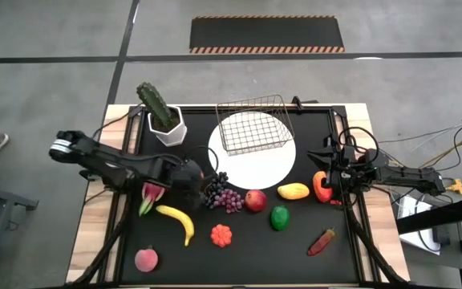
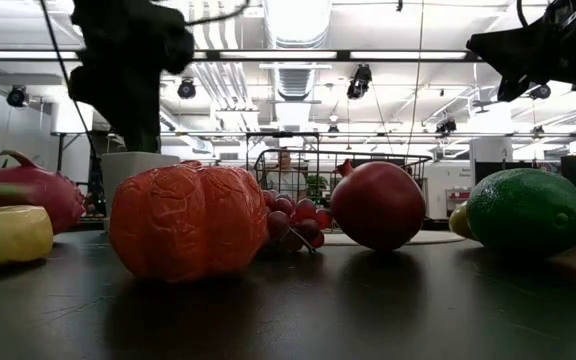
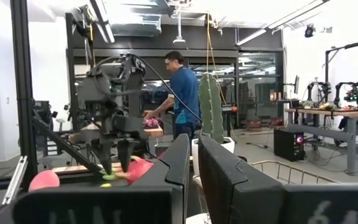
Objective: Build produce basket
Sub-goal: Put the orange into the wire basket
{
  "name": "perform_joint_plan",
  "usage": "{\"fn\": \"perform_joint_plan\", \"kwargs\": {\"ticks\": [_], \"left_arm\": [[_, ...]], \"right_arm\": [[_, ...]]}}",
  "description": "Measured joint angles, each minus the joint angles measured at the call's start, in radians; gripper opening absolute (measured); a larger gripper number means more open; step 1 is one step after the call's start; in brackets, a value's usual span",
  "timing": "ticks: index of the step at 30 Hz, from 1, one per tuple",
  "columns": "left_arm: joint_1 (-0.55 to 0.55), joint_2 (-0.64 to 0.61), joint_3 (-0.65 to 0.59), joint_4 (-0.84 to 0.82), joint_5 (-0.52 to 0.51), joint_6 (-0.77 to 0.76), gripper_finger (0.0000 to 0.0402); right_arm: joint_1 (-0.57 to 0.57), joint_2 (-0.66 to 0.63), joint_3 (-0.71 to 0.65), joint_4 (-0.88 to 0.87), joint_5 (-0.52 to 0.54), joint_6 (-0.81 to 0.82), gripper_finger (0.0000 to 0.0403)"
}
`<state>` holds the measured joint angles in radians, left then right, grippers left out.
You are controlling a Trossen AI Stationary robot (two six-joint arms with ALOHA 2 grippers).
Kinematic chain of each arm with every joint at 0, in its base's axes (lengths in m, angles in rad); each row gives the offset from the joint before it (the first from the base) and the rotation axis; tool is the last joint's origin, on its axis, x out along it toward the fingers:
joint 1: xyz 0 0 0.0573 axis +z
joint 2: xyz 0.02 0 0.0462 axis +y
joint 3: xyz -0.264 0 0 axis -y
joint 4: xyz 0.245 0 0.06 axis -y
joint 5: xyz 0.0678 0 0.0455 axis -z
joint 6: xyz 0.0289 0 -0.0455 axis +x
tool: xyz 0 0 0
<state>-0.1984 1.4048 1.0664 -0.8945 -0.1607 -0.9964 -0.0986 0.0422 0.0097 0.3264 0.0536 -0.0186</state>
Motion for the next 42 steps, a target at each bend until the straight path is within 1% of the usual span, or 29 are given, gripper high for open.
{"fn": "perform_joint_plan", "kwargs": {"ticks": [4, 7, 10, 14, 17, 24, 31, 42], "left_arm": [[0.032, 0.06, 0.04, -0.04, 0.007, -0.019, 0.0207], [0.06, 0.076, 0.04, -0.04, 0.014, -0.014, 0.0235], [0.089, 0.081, 0.032, -0.083, 0.01, -0.018, 0.027], [0.105, 0.082, 0.005, -0.082, -0.052, -0.017, 0.0308], [0.115, 0.083, -0.01, -0.069, -0.063, -0.01, 0.0318], [0.12, 0.084, -0.073, 0.008, -0.066, -0.009, 0.032], [0.12, 0.084, -0.137, 0.132, -0.068, -0.012, 0.0315], [0.12, 0.084, -0.142, 0.145, -0.092, 0.008, 0.0247]], "right_arm": [[0.0, 0.0, 0.0, 0.0, 0.0, -0.02, 0.0027], [0.0, 0.0, 0.001, 0.004, 0.0, -0.02, 0.0027], [0.0, 0.001, 0.006, -0.006, 0.0, -0.019, 0.0027], [0.0, 0.001, 0.016, 0.0, -0.001, -0.019, 0.0027], [0.0, 0.001, 0.016, -0.004, -0.002, -0.019, 0.0027], [0.0, 0.002, 0.018, -0.003, -0.002, -0.018, 0.0027], [0.0, 0.002, 0.019, -0.006, -0.002, -0.005, 0.0027], [0.0, 0.002, 0.019, -0.017, -0.004, 0.019, 0.0027]]}}
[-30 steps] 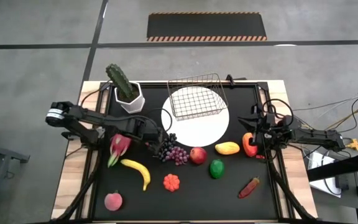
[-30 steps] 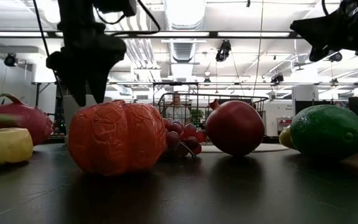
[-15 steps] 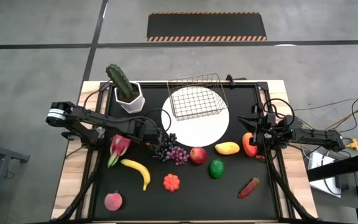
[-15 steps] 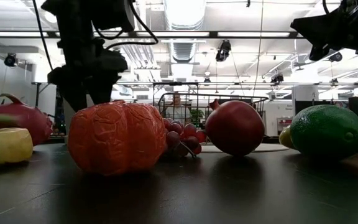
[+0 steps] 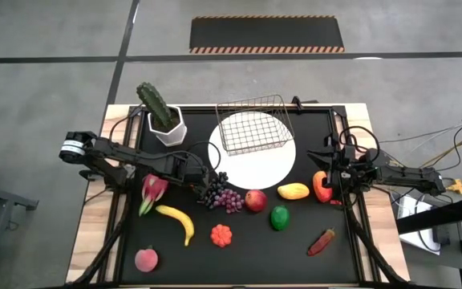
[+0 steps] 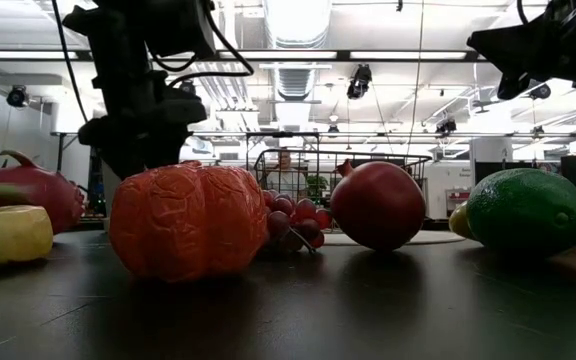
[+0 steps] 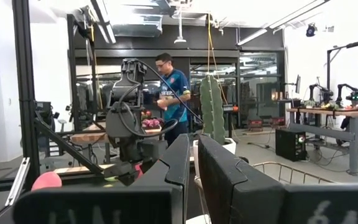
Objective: Build produce basket
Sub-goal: Put the orange into the wire basket
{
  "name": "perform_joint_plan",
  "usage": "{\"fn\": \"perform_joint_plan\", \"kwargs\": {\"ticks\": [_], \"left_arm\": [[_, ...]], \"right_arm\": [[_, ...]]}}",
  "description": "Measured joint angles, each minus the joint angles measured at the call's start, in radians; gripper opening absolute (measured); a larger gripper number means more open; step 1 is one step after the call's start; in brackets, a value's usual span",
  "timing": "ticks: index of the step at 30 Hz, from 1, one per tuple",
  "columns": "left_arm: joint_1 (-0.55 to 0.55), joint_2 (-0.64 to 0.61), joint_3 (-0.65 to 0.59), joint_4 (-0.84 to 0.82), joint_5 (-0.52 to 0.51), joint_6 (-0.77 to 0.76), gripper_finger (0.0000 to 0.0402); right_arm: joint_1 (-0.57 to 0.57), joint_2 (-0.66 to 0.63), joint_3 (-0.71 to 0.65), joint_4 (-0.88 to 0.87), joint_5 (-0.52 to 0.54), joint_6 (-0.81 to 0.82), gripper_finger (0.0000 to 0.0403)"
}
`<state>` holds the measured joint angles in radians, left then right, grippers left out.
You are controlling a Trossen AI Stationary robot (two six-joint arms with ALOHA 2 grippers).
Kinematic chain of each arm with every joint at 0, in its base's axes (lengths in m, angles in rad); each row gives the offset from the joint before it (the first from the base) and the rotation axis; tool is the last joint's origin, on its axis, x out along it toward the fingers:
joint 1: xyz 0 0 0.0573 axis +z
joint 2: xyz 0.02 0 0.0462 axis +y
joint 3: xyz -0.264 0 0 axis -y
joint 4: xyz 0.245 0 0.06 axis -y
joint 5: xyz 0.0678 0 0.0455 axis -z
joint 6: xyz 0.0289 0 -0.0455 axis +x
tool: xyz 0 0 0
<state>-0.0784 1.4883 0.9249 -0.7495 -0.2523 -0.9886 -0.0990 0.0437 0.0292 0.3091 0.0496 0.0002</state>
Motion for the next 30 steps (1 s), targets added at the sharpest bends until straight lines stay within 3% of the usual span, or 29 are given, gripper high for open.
{"fn": "perform_joint_plan", "kwargs": {"ticks": [6, 11, 15, 22, 27, 30], "left_arm": [[-0.002, 0.0, 0.023, -0.002, -0.011, 0.025, 0.0241], [-0.032, 0.0, 0.111, -0.001, -0.012, 0.238, 0.024], [-0.067, 0.0, 0.214, 0.003, -0.069, 0.489, 0.024], [-0.099, 0.003, 0.359, 0.127, -0.388, 0.955, 0.0239], [-0.062, 0.039, 0.4, 0.342, -0.465, 1.302, 0.0239], [-0.019, 0.082, 0.435, 0.392, -0.468, 1.458, 0.0239]], "right_arm": [[0.0, 0.0, 0.001, -0.001, 0.0, 0.0, 0.0027], [0.0, 0.0, 0.001, -0.015, 0.001, 0.0, 0.0027], [0.0, 0.0, 0.001, -0.015, 0.001, 0.0, 0.0027], [0.0, 0.0, 0.001, -0.015, 0.002, 0.0, 0.0027], [0.0, 0.0, 0.001, -0.014, 0.002, 0.0, 0.0027], [0.0, 0.0, 0.001, -0.014, 0.002, 0.0, 0.0027]]}}
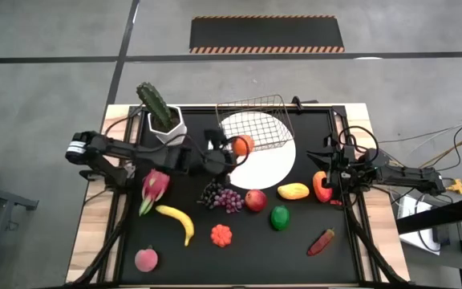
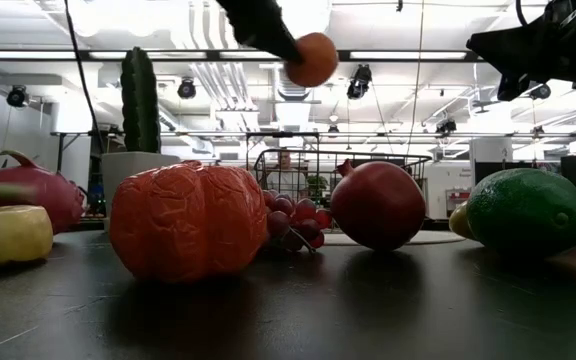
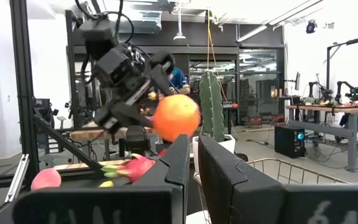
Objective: Build produce basket
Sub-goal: Put the orange into the wire basket
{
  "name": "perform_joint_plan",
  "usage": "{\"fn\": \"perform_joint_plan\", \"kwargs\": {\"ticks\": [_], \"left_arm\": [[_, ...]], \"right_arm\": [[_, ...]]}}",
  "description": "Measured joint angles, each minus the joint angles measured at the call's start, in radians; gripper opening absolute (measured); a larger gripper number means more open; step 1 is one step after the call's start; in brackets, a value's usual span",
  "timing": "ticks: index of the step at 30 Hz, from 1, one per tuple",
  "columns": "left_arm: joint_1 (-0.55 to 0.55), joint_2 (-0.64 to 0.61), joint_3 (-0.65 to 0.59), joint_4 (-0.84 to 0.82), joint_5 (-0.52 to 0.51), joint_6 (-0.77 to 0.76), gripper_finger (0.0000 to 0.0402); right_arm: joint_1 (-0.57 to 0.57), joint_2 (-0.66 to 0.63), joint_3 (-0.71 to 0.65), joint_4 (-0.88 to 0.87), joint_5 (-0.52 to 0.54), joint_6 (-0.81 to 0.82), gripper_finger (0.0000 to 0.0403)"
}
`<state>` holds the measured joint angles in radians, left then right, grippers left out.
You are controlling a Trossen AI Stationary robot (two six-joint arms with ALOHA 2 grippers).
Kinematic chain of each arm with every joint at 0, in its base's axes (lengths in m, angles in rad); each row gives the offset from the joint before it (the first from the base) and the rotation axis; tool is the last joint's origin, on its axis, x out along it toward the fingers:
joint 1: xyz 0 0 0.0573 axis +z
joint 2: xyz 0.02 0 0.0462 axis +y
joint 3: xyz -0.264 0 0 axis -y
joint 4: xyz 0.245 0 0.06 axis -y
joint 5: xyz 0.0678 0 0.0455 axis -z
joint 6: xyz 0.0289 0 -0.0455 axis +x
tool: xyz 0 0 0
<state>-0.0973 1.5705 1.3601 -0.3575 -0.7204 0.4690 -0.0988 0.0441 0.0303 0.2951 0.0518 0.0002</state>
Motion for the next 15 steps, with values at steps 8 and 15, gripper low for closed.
{"fn": "perform_joint_plan", "kwargs": {"ticks": [8, 15], "left_arm": [[0.152, 0.179, 0.148, -0.024, -0.096, 0.141, 0.0239], [0.248, 0.316, 0.281, -0.151, -0.103, -0.01, 0.0239]], "right_arm": [[0.0, 0.0, 0.0, 0.0, 0.0, 0.0, 0.0027], [0.0, 0.0, 0.0, -0.006, 0.001, 0.0, 0.0027]]}}
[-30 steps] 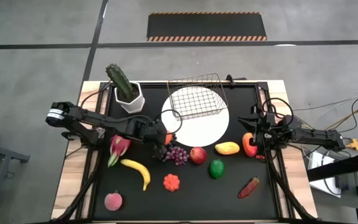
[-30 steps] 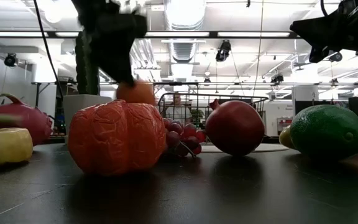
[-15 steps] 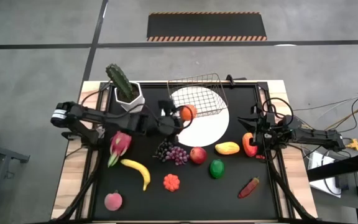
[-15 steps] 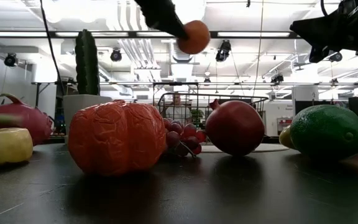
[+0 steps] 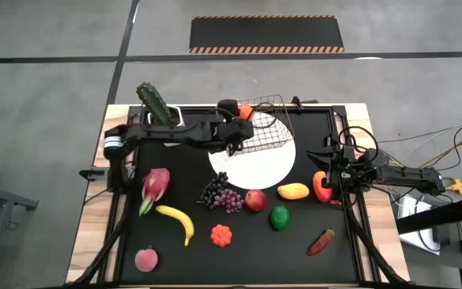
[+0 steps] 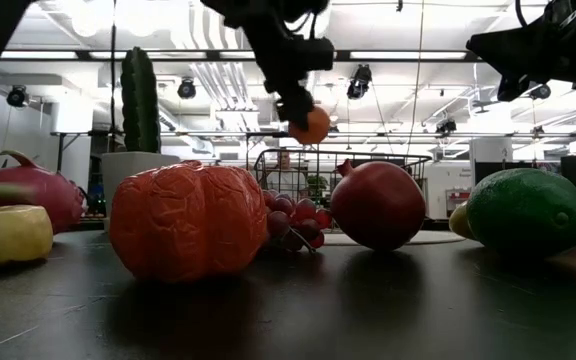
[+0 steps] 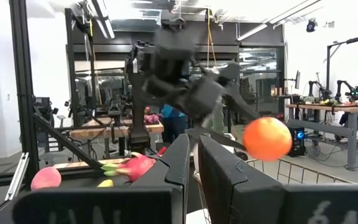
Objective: Build produce basket
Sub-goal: Put the orange into the wire basket
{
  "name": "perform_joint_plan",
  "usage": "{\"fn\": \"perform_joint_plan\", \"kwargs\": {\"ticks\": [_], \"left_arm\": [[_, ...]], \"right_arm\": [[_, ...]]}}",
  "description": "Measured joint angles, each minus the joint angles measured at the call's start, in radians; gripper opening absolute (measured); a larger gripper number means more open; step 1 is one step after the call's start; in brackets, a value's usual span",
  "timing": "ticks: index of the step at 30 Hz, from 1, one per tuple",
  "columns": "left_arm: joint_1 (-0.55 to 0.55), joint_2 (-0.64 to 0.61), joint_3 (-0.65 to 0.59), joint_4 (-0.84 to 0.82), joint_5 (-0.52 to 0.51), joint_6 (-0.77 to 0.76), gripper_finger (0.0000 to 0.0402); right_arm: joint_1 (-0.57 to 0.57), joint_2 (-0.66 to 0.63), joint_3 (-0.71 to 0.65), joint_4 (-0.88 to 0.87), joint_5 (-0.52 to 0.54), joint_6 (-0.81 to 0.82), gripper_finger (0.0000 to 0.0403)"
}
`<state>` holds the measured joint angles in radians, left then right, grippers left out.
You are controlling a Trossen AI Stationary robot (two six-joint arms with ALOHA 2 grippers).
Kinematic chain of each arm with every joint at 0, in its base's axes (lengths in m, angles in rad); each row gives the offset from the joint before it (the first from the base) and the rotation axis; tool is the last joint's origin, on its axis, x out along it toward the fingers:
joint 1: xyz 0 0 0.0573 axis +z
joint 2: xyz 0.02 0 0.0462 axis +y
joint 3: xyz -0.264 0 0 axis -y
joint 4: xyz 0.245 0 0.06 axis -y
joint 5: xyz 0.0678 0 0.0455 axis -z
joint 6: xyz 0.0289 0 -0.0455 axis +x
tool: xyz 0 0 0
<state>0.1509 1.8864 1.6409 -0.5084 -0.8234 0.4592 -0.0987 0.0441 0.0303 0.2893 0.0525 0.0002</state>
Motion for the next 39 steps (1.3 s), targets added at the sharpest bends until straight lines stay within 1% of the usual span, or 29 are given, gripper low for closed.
{"fn": "perform_joint_plan", "kwargs": {"ticks": [2, 4, 6, 8, 11, 12, 13, 15, 17, 24, 31, 35, 39], "left_arm": [[0.001, 0.027, 0.056, -0.071, 0.006, -0.075, 0.0239], [-0.002, 0.048, 0.111, -0.145, 0.008, -0.117, 0.0239], [-0.004, 0.068, 0.162, -0.21, 0.037, -0.183, 0.0239], [0.001, 0.082, 0.199, -0.264, 0.128, -0.278, 0.0239], [0.023, 0.091, 0.244, -0.314, 0.343, -0.411, 0.024], [0.03, 0.091, 0.248, -0.321, 0.398, -0.441, 0.024], [0.036, 0.091, 0.25, -0.321, 0.44, -0.464, 0.024], [0.05, 0.089, 0.256, -0.34, 0.486, -0.502, 0.024], [0.066, 0.085, 0.264, -0.374, 0.493, -0.519, 0.024], [0.131, 0.093, 0.266, -0.381, 0.482, -0.566, 0.024], [0.158, 0.127, 0.263, -0.358, 0.475, -0.558, 0.024], [0.169, 0.16, 0.262, -0.35, 0.443, -0.558, 0.024], [0.172, 0.191, 0.263, -0.338, 0.433, -0.559, 0.024]], "right_arm": [[0.0, 0.0, 0.0, -0.001, 0.0, 0.0, 0.0027], [0.0, 0.0, 0.0, -0.001, 0.0, -0.001, 0.0027], [0.0, 0.0, 0.0, -0.001, 0.001, -0.002, 0.0027], [0.0, 0.0, 0.0, -0.001, 0.001, -0.016, 0.0027], [0.0, 0.0, 0.0, 0.0, 0.001, -0.029, 0.0027], [0.0, 0.0, 0.0, 0.0, 0.002, -0.029, 0.0027], [0.0, 0.0, 0.0, 0.0, 0.001, -0.029, 0.0027], [0.0, 0.0, 0.0, 0.002, 0.002, -0.029, 0.0027], [0.0, 0.0, 0.0, 0.005, 0.002, -0.03, 0.0027], [0.0, 0.0, 0.0, 0.016, 0.002, -0.037, 0.0027], [0.0, 0.0, 0.0, 0.016, 0.002, -0.038, 0.0027], [0.0, 0.0, 0.0, 0.015, 0.002, -0.037, 0.0027], [0.0, 0.0, 0.0, 0.015, 0.002, -0.032, 0.0027]]}}
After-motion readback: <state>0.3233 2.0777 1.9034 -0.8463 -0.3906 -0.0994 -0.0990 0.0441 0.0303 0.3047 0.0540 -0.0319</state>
